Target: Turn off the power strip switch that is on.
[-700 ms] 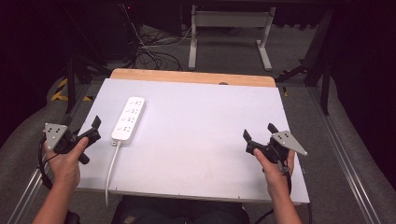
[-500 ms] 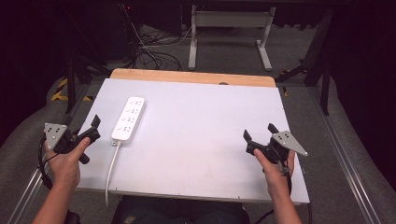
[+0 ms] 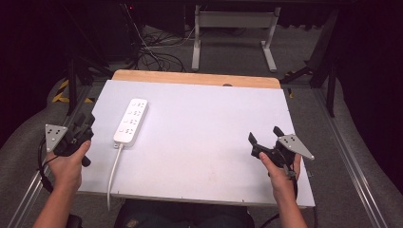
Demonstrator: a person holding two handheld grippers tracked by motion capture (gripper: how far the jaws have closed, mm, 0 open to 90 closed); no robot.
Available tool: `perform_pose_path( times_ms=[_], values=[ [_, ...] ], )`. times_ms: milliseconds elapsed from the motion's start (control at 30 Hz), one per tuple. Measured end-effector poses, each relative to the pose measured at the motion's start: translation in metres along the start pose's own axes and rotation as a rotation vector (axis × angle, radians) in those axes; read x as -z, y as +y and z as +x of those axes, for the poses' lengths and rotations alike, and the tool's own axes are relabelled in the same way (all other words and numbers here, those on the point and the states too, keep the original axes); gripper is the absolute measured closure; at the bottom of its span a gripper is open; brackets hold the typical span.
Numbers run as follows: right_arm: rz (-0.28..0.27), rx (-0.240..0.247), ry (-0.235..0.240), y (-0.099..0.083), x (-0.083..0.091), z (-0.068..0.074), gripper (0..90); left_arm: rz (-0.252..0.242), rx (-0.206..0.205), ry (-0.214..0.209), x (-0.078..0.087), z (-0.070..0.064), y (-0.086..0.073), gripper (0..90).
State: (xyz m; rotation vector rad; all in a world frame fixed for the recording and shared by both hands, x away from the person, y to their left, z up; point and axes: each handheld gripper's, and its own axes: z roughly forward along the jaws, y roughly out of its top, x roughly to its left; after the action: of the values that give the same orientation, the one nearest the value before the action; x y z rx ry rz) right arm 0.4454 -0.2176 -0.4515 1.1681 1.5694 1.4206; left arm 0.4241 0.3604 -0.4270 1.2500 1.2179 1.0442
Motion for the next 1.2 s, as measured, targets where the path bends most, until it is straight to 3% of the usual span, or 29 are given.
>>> perform_pose_path(
  times_ms=[133, 267, 367, 400, 633, 700, 833, 933, 1000, 1033, 1100, 1200],
  values=[
    [-0.002, 0.000, 0.000, 0.000, 0.000, -0.001, 6.4, 0.013, -0.018, -0.022, -0.001, 0.001, 0.002, 89.9],
    [0.000, -0.004, 0.003, 0.000, 0.000, 0.000, 6.4, 0.038, -0.061, -0.048, -0.004, 0.001, 0.005, 90.0],
    [-0.001, -0.001, 0.003, 0.000, 0.000, 0.000, 6.5, 0.071, -0.057, -0.068, -0.005, 0.001, 0.008, 90.0],
    [0.000, -0.002, 0.003, -0.001, 0.000, -0.001, 6.6, 0.119, -0.065, -0.094, -0.008, 0.002, 0.011, 90.0],
    [0.001, -0.007, 0.005, -0.001, 0.001, -0.001, 6.9, 0.217, -0.092, -0.136, -0.023, 0.002, 0.017, 90.0],
    [0.001, -0.008, 0.003, -0.001, 0.001, -0.002, 6.9, 0.281, -0.130, -0.167, -0.033, -0.001, 0.017, 90.0],
    [0.002, -0.007, 0.000, -0.002, 0.001, -0.004, 7.0, 0.341, -0.163, -0.200, -0.046, -0.008, 0.015, 90.0],
    [0.004, -0.010, -0.002, -0.002, 0.002, -0.004, 7.0, 0.380, -0.180, -0.202, -0.052, -0.011, 0.013, 90.0],
    [0.003, -0.009, -0.004, -0.002, 0.003, -0.004, 7.0, 0.452, -0.181, -0.217, -0.063, -0.013, 0.009, 90.0],
    [0.001, -0.007, -0.001, -0.002, 0.003, -0.004, 7.1, 0.452, -0.181, -0.217, -0.063, -0.013, 0.009, 90.0],
    [0.002, -0.008, -0.003, -0.002, 0.004, -0.004, 7.1, 0.525, -0.182, -0.222, -0.074, -0.015, 0.005, 90.0],
    [0.005, -0.006, -0.005, -0.003, 0.004, -0.004, 7.1, 0.623, -0.211, -0.218, -0.085, -0.019, -0.003, 90.0]
  ],
)
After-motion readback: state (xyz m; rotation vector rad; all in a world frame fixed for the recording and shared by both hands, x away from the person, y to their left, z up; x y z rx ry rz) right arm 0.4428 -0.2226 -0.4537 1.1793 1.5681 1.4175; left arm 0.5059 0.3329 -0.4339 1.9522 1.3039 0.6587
